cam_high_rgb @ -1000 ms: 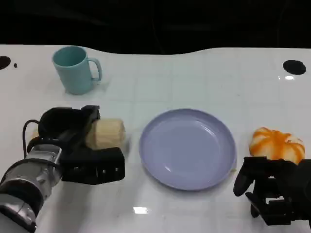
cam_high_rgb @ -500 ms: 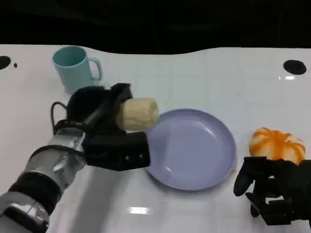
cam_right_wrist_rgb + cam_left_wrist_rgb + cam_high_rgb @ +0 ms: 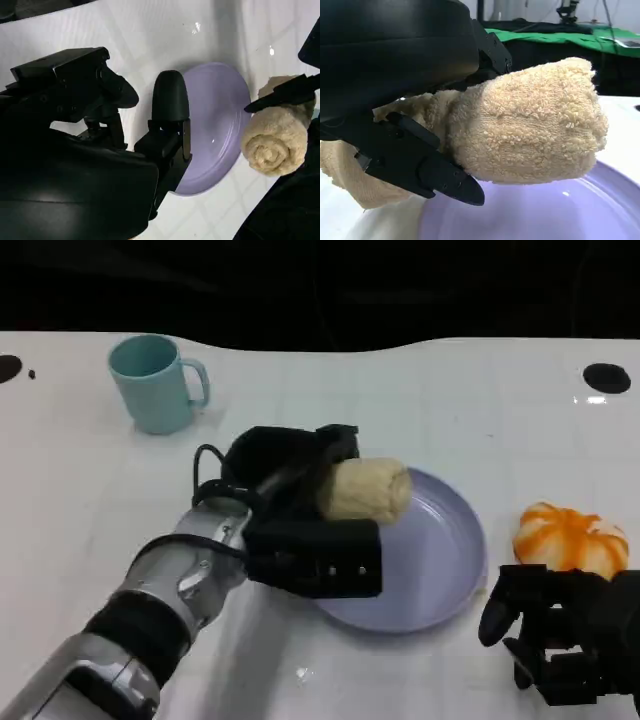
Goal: Grasp the towel on the left side of the plate with the left hand and place it into the plate.
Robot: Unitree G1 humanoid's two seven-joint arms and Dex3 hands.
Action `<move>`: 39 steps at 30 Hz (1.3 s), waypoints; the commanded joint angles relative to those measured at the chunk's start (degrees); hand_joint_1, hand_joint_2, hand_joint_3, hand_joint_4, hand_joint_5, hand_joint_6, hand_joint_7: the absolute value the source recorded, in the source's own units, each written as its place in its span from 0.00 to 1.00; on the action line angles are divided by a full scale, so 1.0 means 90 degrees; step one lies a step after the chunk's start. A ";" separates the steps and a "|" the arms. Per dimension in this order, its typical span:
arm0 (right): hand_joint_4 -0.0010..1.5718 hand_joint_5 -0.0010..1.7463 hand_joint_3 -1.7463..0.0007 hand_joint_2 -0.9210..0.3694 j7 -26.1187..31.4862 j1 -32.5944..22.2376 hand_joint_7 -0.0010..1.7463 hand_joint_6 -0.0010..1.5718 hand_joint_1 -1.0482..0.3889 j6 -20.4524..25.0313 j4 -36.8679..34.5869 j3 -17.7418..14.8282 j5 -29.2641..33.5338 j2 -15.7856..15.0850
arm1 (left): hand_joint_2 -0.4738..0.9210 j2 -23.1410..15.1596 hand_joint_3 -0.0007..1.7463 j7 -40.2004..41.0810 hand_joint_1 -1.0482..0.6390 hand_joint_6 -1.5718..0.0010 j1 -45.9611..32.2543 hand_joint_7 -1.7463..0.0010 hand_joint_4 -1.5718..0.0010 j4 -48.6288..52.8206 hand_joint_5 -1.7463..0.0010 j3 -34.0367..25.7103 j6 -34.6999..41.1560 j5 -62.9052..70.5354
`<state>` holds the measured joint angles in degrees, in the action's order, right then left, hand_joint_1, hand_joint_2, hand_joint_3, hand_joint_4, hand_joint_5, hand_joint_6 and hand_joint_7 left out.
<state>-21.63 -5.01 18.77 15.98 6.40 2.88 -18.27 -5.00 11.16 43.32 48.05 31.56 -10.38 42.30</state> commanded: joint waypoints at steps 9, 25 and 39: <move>0.42 0.96 0.44 0.19 -0.0040 0.0003 0.84 0.43 0.79 0.0040 0.0071 -0.0036 -0.0085 -0.0056 | 1.00 0.0074 0.06 -0.1020 0.43 0.49 0.0275 0.78 0.58 -0.0082 0.38 0.0108 -0.0525 -0.0279; 0.41 0.95 0.42 0.21 -0.0116 0.0019 0.83 0.42 0.79 0.0252 0.0193 -0.0070 -0.0148 -0.0093 | 1.00 -0.0468 0.01 -0.2397 0.13 0.87 -0.0021 1.00 0.80 -0.1373 0.97 0.0263 -0.0048 -0.0094; 0.41 0.96 0.46 0.16 -0.0128 -0.0007 0.84 0.41 0.80 0.0353 0.0216 -0.0138 -0.0245 -0.0092 | 1.00 -0.1250 0.09 -0.3173 0.23 0.77 -0.1045 0.96 0.70 -0.3007 0.93 -0.1018 -0.0023 -0.1638</move>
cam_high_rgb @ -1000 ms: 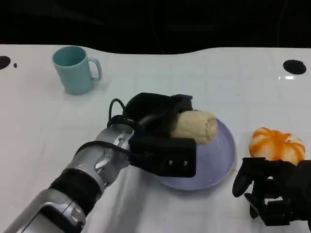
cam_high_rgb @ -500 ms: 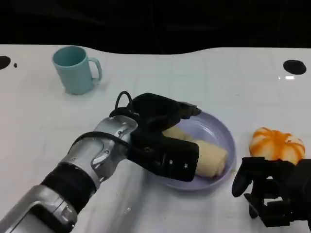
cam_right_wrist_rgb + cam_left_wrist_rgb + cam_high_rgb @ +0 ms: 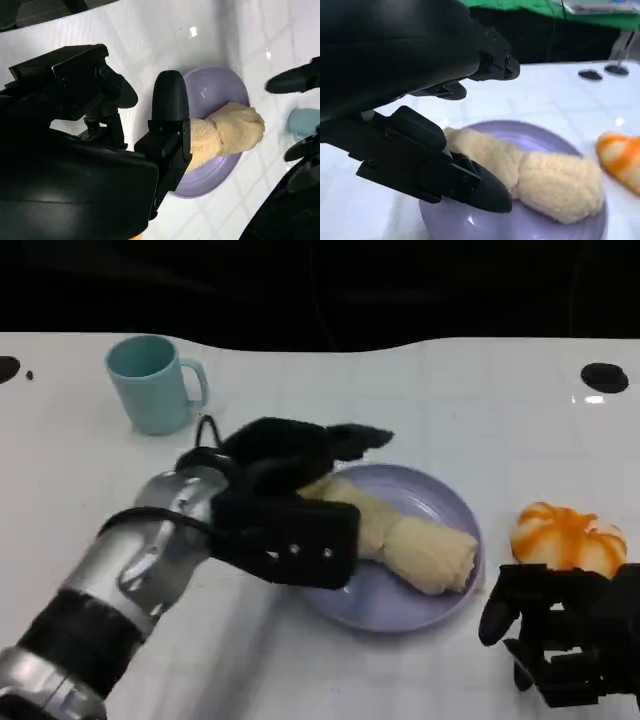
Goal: Grasp the towel on the left side of the plate with the left hand and place it into the plate.
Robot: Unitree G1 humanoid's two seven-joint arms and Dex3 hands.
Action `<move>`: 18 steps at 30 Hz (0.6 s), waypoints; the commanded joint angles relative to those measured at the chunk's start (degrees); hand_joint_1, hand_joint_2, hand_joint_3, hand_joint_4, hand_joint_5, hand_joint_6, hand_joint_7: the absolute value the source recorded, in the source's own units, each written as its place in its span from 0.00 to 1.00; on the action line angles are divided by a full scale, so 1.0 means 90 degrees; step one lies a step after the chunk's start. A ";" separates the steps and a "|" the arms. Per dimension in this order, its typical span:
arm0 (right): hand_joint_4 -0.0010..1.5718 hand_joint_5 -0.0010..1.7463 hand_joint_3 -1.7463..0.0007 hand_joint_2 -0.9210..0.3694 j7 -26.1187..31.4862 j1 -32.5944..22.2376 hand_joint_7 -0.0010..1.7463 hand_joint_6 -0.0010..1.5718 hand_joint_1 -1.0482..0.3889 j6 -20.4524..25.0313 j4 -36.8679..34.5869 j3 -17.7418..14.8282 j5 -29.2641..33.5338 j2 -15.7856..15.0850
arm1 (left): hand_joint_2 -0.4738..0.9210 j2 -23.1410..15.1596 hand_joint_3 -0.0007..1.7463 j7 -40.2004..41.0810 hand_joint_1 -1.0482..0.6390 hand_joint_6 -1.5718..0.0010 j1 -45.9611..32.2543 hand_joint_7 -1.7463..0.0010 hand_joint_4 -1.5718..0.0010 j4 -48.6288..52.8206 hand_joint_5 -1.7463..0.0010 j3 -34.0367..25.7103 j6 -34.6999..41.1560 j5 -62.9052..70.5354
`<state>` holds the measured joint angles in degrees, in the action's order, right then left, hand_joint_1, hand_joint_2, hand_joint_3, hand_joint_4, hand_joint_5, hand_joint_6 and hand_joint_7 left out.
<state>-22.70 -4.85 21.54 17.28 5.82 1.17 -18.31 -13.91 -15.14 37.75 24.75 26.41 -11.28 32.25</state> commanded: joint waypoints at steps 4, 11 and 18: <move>0.40 0.97 0.47 0.16 -0.0012 -0.0019 0.84 0.41 0.80 0.0054 0.0073 -0.0059 -0.0058 -0.0109 | 1.00 -0.0232 0.10 -0.0535 0.30 0.62 -0.0786 0.93 0.57 -0.0498 0.87 -0.1004 -0.0048 -0.1527; 0.40 0.96 0.48 0.15 -0.0007 -0.0012 0.84 0.41 0.80 0.0032 0.0062 -0.0049 -0.0060 -0.0097 | 1.00 -0.0194 0.11 -0.1117 0.37 0.43 -0.1429 0.92 0.44 -0.0647 0.71 -0.1796 -0.0074 -0.3065; 0.41 0.96 0.48 0.15 -0.0030 -0.0002 0.83 0.42 0.80 0.0005 0.0048 -0.0055 -0.0096 -0.0091 | 0.97 0.0152 0.22 -0.1204 0.47 0.47 -0.2434 0.56 0.50 -0.1419 0.33 -0.2390 0.0599 -0.4257</move>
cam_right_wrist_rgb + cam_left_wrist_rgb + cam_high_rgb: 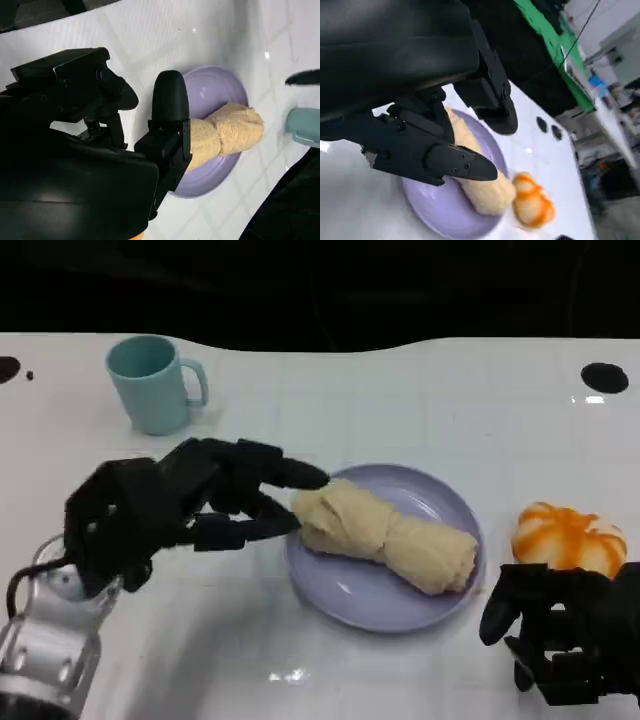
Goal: Grasp the towel on the left side of the plate with the left hand and place it into the plate.
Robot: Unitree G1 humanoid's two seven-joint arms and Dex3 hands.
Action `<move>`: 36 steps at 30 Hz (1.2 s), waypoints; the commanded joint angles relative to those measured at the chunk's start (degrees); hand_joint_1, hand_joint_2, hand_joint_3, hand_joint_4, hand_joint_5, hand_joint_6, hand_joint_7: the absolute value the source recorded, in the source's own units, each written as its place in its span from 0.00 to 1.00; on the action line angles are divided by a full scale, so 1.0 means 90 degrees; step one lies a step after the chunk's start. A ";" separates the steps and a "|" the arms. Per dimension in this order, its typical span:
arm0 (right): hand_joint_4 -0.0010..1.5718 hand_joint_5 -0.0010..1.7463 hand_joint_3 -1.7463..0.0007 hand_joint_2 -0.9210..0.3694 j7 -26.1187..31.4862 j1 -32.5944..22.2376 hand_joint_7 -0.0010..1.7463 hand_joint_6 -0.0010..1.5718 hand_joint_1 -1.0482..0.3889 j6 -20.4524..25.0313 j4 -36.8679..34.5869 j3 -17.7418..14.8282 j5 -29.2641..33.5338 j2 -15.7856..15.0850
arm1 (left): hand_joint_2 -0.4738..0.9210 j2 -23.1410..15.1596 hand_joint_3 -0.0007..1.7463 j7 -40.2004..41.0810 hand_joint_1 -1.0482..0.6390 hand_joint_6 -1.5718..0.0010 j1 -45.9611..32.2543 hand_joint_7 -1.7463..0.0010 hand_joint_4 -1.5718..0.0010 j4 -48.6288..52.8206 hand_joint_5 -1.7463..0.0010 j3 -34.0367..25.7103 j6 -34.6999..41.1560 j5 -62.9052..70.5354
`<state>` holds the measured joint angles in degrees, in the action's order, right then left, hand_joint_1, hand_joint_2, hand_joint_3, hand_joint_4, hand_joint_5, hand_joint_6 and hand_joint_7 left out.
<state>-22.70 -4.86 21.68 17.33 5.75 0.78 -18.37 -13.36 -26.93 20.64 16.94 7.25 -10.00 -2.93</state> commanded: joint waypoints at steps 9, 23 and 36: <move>0.40 0.94 0.48 0.14 -0.0037 0.0011 0.83 0.41 0.80 0.0038 0.0113 -0.0003 -0.0014 -0.0107 | 0.75 0.0166 0.69 0.0092 0.53 0.54 -0.1724 0.21 0.54 -0.2000 0.03 -0.0685 0.1872 -0.1183; 0.41 0.96 0.47 0.16 -0.0051 -0.0007 0.83 0.42 0.80 -0.0120 0.0015 -0.0077 -0.0048 -0.0111 | 0.82 0.0175 0.60 0.0466 0.53 0.61 -0.2608 0.06 0.53 -0.3228 0.00 -0.1002 0.4095 -0.1897; 0.42 0.95 0.47 0.16 -0.0021 -0.0062 0.83 0.42 0.80 -0.0236 -0.0051 -0.0138 -0.0006 -0.0120 | 0.82 0.0183 0.59 0.0496 0.54 0.61 -0.2475 0.09 0.55 -0.2847 0.00 -0.0910 0.3884 -0.1569</move>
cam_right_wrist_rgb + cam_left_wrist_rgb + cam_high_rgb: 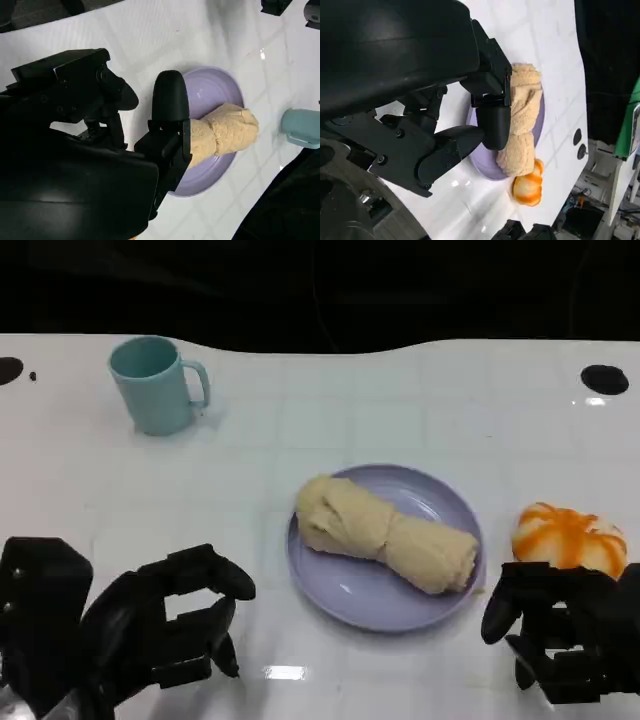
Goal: Grasp the towel on the left side of the plate with the left hand and place it into the plate.
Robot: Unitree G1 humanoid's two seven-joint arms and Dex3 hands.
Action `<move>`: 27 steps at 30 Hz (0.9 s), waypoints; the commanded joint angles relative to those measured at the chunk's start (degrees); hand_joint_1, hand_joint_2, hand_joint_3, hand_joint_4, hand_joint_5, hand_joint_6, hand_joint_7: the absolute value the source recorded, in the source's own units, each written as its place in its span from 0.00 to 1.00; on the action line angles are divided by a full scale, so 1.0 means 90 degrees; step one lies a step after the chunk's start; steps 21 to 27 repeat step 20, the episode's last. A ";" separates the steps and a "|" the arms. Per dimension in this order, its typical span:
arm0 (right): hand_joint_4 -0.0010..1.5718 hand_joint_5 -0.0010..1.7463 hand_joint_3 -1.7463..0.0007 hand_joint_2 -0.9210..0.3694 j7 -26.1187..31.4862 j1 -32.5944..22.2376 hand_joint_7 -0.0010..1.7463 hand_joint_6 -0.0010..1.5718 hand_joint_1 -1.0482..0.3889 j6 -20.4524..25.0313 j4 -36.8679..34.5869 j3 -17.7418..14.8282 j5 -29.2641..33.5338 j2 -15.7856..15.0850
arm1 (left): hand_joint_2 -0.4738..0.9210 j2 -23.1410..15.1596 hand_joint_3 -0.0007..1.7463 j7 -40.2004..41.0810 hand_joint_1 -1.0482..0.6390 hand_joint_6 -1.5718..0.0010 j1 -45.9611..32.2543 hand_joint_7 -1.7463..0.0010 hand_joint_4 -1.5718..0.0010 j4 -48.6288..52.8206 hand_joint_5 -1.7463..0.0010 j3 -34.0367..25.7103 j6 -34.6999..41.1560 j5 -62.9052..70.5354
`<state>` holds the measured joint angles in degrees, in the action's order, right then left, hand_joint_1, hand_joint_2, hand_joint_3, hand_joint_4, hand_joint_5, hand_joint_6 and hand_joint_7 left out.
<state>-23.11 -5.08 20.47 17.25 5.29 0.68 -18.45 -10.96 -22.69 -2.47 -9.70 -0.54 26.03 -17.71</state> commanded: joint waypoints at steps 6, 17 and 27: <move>0.42 0.96 0.47 0.15 0.0036 -0.0038 0.83 0.42 0.80 -0.0046 -0.0041 -0.0110 -0.0019 -0.0094 | 0.81 -0.0055 0.59 0.0044 0.55 0.59 0.0116 0.09 0.54 0.0194 0.00 -0.0029 -0.0222 0.0095; 0.40 0.97 0.49 0.14 0.0031 -0.0099 0.85 0.41 0.80 -0.0046 -0.0005 -0.0151 -0.0025 -0.0119 | 0.81 -0.0076 0.60 0.0067 0.54 0.59 0.0088 0.10 0.54 0.0157 0.00 -0.0012 -0.0317 0.0137; 0.40 0.96 0.49 0.14 0.0046 -0.0092 0.84 0.40 0.80 0.0016 0.0037 -0.0150 -0.0015 -0.0116 | 0.81 -0.0074 0.60 0.0038 0.55 0.59 0.0096 0.09 0.54 0.0170 0.00 -0.0015 -0.0325 0.0124</move>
